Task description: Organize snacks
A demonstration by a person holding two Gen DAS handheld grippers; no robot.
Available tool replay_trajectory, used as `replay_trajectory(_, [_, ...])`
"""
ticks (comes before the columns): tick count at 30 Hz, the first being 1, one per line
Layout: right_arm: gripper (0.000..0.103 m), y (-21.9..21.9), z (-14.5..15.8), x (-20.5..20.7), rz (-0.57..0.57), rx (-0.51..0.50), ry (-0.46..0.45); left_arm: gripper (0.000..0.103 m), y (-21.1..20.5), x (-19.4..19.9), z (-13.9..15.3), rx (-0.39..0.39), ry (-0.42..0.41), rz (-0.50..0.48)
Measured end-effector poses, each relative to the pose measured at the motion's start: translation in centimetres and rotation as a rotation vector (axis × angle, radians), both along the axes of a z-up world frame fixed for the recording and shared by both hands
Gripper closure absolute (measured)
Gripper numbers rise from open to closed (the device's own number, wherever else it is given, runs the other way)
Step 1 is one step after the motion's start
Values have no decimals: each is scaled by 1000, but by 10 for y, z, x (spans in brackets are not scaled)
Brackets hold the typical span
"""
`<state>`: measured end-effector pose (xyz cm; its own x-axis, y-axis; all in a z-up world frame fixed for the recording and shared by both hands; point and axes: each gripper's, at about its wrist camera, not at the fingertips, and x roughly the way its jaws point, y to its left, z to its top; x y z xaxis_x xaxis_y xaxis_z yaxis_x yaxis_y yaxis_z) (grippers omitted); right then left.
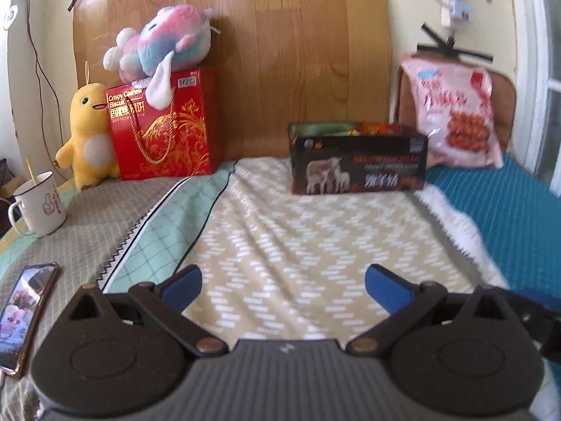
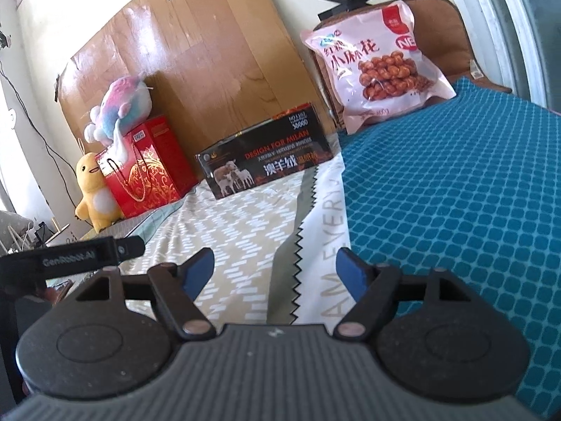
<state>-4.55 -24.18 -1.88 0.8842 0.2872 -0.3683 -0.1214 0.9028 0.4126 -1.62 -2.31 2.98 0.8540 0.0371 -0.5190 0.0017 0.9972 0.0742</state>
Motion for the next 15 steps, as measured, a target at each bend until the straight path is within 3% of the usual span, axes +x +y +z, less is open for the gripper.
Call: replay_trajectory(15, [23, 0, -6, 12, 15, 5, 29, 0, 0, 18, -12, 12, 68, 13])
